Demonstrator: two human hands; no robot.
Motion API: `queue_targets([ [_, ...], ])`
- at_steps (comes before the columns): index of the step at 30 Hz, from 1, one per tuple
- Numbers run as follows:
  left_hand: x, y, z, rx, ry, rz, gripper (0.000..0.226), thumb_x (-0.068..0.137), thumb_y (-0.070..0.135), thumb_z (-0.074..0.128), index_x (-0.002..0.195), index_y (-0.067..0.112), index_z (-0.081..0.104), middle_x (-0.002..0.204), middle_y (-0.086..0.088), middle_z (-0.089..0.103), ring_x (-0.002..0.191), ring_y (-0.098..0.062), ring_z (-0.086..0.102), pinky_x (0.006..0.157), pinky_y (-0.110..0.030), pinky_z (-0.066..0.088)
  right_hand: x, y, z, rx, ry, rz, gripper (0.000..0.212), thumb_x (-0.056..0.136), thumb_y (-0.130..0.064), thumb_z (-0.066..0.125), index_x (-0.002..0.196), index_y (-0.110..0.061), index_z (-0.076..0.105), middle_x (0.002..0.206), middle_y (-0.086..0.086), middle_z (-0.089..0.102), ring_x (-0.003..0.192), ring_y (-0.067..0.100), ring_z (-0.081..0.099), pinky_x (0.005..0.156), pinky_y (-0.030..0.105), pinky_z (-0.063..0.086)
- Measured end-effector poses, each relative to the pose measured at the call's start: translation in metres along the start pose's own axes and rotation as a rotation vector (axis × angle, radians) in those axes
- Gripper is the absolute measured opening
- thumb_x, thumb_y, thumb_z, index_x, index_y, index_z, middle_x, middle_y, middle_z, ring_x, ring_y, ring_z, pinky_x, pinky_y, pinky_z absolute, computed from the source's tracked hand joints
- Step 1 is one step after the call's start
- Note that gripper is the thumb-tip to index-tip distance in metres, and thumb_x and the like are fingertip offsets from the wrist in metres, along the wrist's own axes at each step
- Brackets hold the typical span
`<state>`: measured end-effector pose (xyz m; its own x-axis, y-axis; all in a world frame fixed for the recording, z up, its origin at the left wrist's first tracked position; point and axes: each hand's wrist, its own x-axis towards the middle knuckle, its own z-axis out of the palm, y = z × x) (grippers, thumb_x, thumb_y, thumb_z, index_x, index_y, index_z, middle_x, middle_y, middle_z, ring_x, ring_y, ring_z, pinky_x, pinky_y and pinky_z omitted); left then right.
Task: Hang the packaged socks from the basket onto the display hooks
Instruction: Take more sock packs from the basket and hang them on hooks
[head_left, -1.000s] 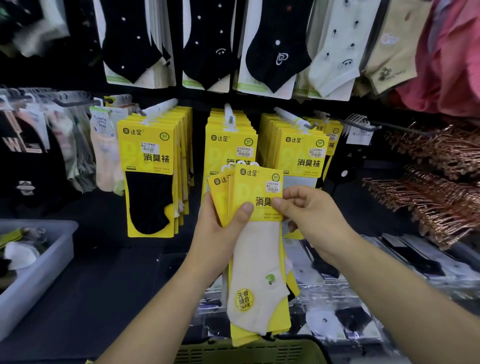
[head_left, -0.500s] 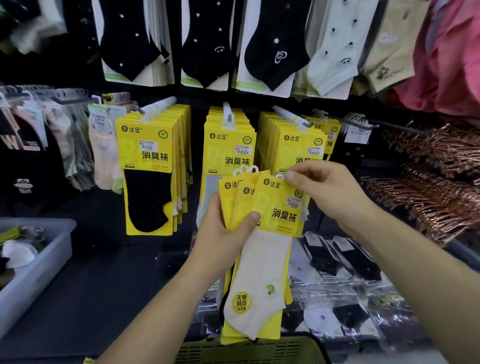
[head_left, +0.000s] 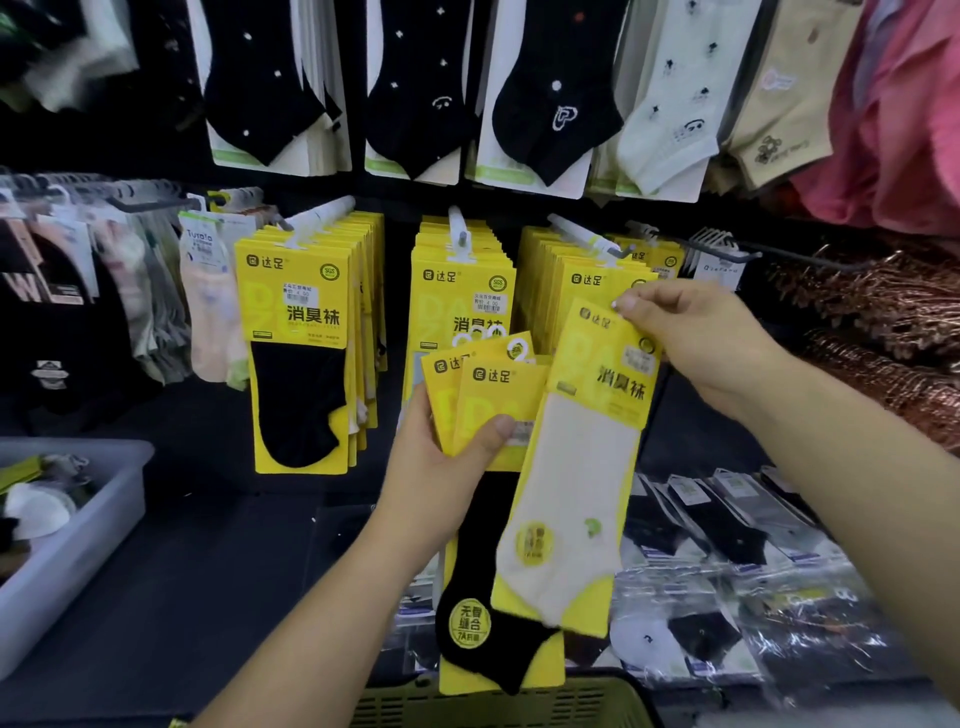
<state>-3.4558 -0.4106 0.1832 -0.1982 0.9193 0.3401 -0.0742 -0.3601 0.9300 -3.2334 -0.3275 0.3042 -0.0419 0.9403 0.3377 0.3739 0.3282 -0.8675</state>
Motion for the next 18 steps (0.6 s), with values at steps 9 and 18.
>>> queue_targets([
  [9, 0.01, 0.004, -0.021, 0.113, 0.061, 0.042, 0.043, 0.084, 0.036, 0.083, 0.119, 0.04, 0.058, 0.111, 0.023, 0.076, 0.102, -0.003, 0.075, 0.089, -0.034, 0.06, 0.044, -0.019, -0.013, -0.148, 0.233, -0.205, 0.017, 0.092, -0.019, 0.07, 0.076, -0.025, 0.072, 0.075, -0.005, 0.07, 0.067, 0.007, 0.062, 0.065, 0.022, 0.052],
  [18, 0.01, 0.0, -0.019, 0.151, 0.024, 0.062, 0.041, 0.09, 0.023, 0.083, 0.118, 0.039, 0.058, 0.108, 0.029, 0.075, 0.097, 0.004, 0.074, 0.076, -0.014, 0.059, 0.049, -0.014, 0.002, -0.429, 0.23, -0.349, 0.019, 0.095, -0.011, 0.061, 0.1, -0.019, 0.077, 0.086, -0.008, 0.068, 0.071, 0.0, 0.057, 0.063, 0.009, 0.041],
])
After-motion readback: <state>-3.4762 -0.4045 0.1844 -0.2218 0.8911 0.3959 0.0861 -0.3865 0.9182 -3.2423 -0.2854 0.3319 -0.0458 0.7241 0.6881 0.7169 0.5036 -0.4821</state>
